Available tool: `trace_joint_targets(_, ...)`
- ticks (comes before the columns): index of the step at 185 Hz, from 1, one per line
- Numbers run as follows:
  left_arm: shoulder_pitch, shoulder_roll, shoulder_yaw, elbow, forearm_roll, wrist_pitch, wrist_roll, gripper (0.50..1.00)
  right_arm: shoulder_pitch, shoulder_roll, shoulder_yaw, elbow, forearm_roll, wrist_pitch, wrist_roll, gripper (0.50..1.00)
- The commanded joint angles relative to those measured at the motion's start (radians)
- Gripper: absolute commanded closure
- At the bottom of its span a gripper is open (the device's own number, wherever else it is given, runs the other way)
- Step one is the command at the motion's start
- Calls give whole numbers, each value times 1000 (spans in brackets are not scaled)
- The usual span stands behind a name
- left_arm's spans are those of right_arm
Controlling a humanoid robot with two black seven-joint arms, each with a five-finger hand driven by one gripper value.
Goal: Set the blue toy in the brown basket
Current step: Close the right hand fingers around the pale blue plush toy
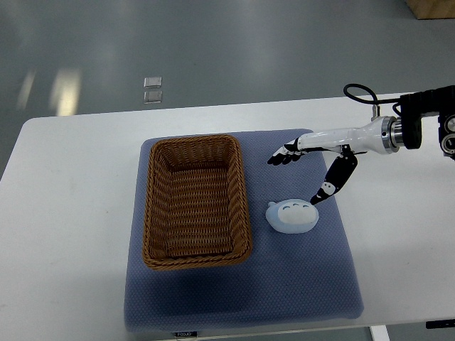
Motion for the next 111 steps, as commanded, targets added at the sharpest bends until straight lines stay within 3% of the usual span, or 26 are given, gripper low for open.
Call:
trace_joint_targets(1,-1,0,1,0,0,0,0,500,-28,10,-3,-3,-16,-27,0,589)
trace_joint_targets(111,-1,0,3,0,0,0,0,500,-200,94,-3,-56,-60,-151,1,589)
